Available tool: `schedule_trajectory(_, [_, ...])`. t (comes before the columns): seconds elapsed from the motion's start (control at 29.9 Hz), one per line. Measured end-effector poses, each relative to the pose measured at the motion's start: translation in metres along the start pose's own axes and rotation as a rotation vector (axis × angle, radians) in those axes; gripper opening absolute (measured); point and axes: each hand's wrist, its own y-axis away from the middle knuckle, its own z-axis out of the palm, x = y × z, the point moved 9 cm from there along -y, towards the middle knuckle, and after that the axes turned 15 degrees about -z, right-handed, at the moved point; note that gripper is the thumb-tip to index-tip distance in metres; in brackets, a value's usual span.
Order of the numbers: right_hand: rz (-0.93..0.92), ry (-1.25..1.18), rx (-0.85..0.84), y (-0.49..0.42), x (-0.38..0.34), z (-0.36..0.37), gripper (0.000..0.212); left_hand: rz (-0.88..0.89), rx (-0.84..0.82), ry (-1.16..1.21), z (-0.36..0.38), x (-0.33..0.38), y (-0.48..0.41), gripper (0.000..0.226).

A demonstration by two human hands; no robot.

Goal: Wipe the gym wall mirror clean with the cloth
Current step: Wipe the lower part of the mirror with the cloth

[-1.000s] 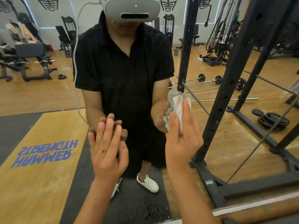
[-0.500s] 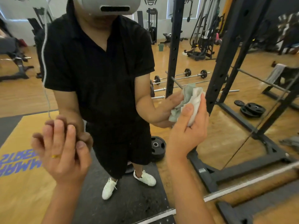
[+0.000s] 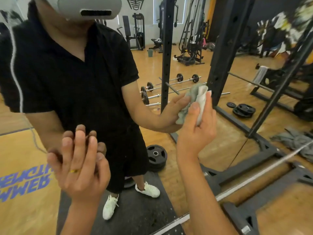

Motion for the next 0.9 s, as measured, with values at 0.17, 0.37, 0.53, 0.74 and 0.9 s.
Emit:
schedule_trajectory(0.17, [-0.377,0.076,-0.221,0.006,-0.024,0.009,0.034,0.006,0.004,0.004,-0.002,0.001,-0.001,0.049])
schedule_trajectory(0.37, [0.039,0.057,0.077,-0.064,0.026,-0.010,0.038,0.024,0.043,-0.002,-0.004,0.002,-0.002,0.047])
schedule_trajectory(0.53, [-0.035,-0.094,-0.081,-0.024,-0.006,0.007,0.039,0.032,0.045,0.002,-0.003,0.001,-0.002,0.047])
schedule_trajectory(0.74, [-0.312,0.115,-0.329,0.003,-0.007,-0.001,0.035,0.022,0.044,0.038,-0.004,0.002,-0.004,0.045])
schedule_trajectory(0.9, [0.176,0.005,0.024,-0.031,0.031,-0.016,0.038,0.026,0.043,0.040,-0.004,0.003,-0.005,0.047])
